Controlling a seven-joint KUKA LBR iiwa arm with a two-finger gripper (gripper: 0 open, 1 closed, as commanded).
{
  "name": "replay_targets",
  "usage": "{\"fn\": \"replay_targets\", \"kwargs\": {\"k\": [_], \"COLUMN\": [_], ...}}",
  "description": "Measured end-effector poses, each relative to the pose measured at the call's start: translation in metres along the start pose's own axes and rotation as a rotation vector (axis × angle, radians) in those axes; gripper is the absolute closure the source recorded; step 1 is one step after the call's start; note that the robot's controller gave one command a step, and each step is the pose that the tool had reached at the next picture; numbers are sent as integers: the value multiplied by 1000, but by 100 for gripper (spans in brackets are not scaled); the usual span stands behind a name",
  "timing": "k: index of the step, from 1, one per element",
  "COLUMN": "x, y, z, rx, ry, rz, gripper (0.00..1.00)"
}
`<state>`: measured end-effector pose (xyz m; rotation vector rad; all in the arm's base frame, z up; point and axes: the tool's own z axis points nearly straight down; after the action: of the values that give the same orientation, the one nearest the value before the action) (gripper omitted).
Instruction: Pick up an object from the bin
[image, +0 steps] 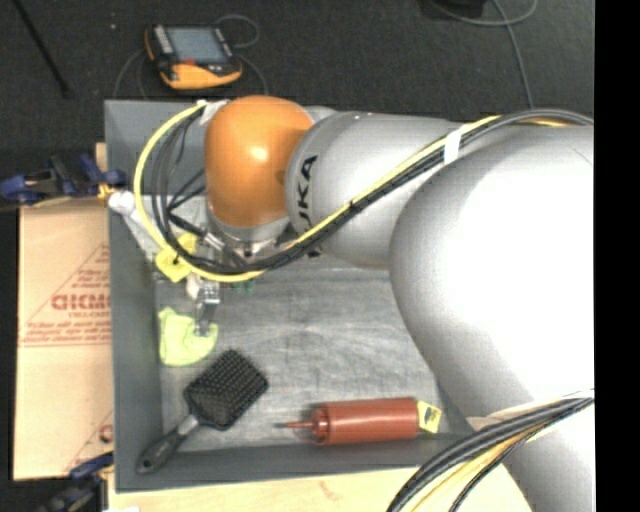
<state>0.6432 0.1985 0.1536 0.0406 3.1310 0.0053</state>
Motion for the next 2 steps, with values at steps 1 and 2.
{"fn": "replay_targets", "kwargs": {"k": [1,2], "x": [44,44], "y": [12,12], "z": [18,18], "rx": [3,3], "ry": [8,8], "rz": [228,228], "gripper": [0,0]}}
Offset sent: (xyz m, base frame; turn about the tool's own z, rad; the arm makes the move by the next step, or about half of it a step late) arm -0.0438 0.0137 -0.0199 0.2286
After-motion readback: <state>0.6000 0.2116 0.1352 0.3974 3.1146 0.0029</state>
